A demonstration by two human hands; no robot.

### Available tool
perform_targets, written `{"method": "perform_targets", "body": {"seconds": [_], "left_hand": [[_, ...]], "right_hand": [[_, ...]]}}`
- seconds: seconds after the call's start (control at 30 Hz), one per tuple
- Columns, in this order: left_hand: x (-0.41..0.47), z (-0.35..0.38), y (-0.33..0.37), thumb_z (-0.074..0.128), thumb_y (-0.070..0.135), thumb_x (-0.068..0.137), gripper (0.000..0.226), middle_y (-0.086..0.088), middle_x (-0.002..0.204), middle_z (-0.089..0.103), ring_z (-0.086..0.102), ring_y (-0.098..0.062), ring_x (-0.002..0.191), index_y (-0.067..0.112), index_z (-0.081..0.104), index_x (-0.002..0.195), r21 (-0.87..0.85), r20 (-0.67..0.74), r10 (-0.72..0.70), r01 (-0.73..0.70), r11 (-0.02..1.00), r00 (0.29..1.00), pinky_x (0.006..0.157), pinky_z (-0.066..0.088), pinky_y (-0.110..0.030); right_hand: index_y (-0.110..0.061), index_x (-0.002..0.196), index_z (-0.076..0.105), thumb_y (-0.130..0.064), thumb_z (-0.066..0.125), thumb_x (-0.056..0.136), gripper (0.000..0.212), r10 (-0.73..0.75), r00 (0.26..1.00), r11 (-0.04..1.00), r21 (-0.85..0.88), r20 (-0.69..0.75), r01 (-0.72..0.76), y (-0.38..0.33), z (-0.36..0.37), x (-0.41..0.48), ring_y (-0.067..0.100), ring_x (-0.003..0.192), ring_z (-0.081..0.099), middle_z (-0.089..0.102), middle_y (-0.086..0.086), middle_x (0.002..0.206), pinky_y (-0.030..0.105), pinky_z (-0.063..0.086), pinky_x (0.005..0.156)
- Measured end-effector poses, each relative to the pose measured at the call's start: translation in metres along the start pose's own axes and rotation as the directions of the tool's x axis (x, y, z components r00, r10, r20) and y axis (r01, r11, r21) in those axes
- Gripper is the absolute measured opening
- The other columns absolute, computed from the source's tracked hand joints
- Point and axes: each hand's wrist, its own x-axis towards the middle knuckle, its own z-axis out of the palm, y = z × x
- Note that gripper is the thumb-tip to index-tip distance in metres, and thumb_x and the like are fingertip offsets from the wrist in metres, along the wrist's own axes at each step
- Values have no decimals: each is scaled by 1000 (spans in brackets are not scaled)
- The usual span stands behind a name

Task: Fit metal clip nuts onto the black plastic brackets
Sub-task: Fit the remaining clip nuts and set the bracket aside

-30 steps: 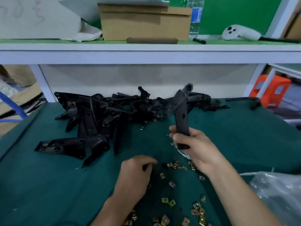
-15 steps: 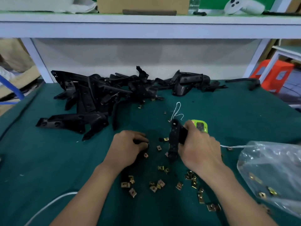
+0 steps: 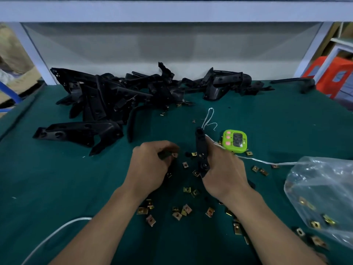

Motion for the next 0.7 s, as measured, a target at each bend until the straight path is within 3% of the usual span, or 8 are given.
{"method": "perform_targets", "body": {"seconds": [0.1,0.2,0.3,0.4,0.5,0.63,0.7], "left_hand": [[-1,1,2,75,12,86,33,30,102,60,58,5,98,36,77,109,161,8,84,-85,983,996,83,34,5],[-3,9,6,75,32,84,27,21,118,62,53,-6,115,41,77,109,266,124,132,-162,950,983,97,34,-14],[-1,14,7,75,36,88,21,15,129,65,50,-11,123,40,78,108,279,193,118,-170,945,974,103,34,-21],[-3,17,9,74,32,90,10,11,109,74,58,-9,105,32,80,98,309,118,204,-231,922,972,87,36,-20],[-8,17,15,61,41,93,20,12,66,68,62,-13,62,31,72,80,388,-101,205,-151,909,974,57,42,-26],[-8,14,19,56,34,101,21,15,68,70,66,-6,57,35,66,83,-92,-141,-7,-6,996,990,52,54,-22],[-8,12,18,64,27,96,20,13,64,69,66,-6,54,35,69,79,-116,-101,-16,4,993,995,52,55,-23]], "right_hand": [[-30,100,45,-21,56,86,20,10,1000,1000,30,-7,-10,3,0,1,23,63,56,60,-7,75,35,43,54],[-31,94,44,-25,55,87,15,13,1000,998,58,-4,-13,6,0,2,18,57,54,57,-8,69,33,38,51],[-30,92,43,-19,52,87,16,8,1000,999,45,-3,-8,7,2,3,17,55,52,56,-7,67,32,32,48],[-30,91,43,-20,53,86,15,3,1000,998,60,2,-3,7,1,2,15,53,50,56,-6,65,31,29,47],[-30,90,43,-19,53,84,16,-1,1000,998,68,0,1,7,1,2,17,54,52,55,-7,64,32,36,49],[-31,94,46,-13,53,82,23,-1,1000,999,39,5,1,7,1,2,18,59,55,58,-8,68,33,41,52],[-31,95,46,-15,53,82,22,-1,1000,999,37,12,1,7,0,2,20,61,56,59,-8,69,34,43,55]]}}
